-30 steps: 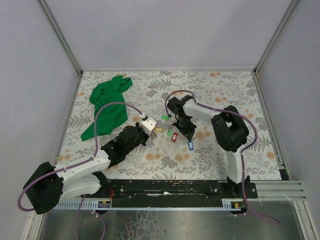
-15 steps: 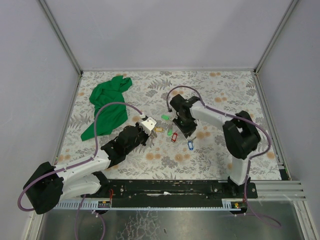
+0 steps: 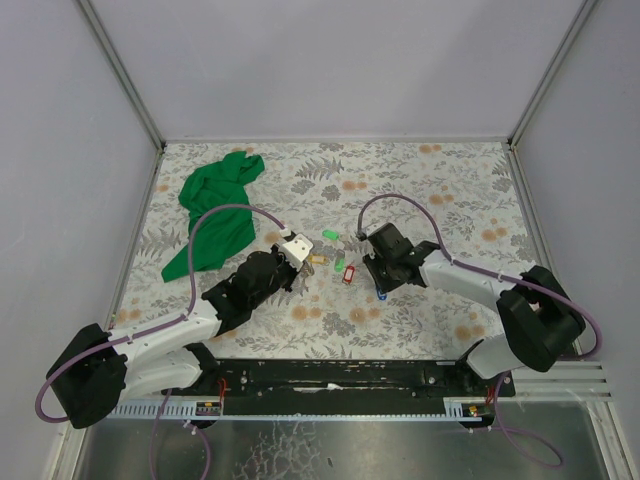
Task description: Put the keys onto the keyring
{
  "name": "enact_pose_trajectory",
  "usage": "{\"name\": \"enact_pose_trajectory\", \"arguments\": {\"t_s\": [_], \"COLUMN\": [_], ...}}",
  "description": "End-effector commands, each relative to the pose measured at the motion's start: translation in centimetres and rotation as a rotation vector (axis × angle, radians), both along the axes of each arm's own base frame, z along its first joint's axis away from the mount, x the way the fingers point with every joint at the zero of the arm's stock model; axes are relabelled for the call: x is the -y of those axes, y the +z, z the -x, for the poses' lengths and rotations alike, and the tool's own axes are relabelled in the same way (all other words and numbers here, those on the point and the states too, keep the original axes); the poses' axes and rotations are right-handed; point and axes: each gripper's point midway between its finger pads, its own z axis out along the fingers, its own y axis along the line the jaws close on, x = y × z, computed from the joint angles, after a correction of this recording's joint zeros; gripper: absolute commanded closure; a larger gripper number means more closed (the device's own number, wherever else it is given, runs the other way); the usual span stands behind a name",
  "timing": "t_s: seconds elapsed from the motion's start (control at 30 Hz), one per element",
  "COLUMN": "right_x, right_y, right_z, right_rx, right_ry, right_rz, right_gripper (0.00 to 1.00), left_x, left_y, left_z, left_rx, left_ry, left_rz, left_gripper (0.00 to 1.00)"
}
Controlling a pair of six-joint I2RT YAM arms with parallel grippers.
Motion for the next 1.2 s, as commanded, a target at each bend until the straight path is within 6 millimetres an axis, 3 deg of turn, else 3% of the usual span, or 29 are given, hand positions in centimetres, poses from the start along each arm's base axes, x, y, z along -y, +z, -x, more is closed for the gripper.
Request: {"name": "enact_pose_trajectory", "arguments": {"t_s": [0.0,0.53,0.83,1.07,1.17], "right_x": [-2.1,-0.8,-0.3,-0.5,0.0], "right_y": [1.8,-1.0,-0.2,1.4,0.7], "right_z": [-3.0,-2.9,-2.8,-1.3,0.3], "right_rx": [0.181,0.137,0.108,-0.093,-0.243], "right_ry": [-0.042,-0.116,-0.114,-0.036,0.016], "right_rz": [-0.125,-0.043,0.012,0.128,0.21], "right_gripper": [0.7,0.81,1.0,1.0,1.0], "left_x": [0.8,0.8,0.8,0.8,0.8], "left_y": [2.5,2.4,2.4,2.5,2.5], "left_z": [-0.8,-0.8,-0.8,-0.8,-0.8], "left_rx": [0.049,0.05,0.049,0.049,0.048], "left_ry": [0.001,0.0,0.001,0.0,0.0], "left_rz": [0.065,0.062,0.061,0.061,0.061], "left_gripper": [1.0,1.0,1.0,1.0,1.0]}}
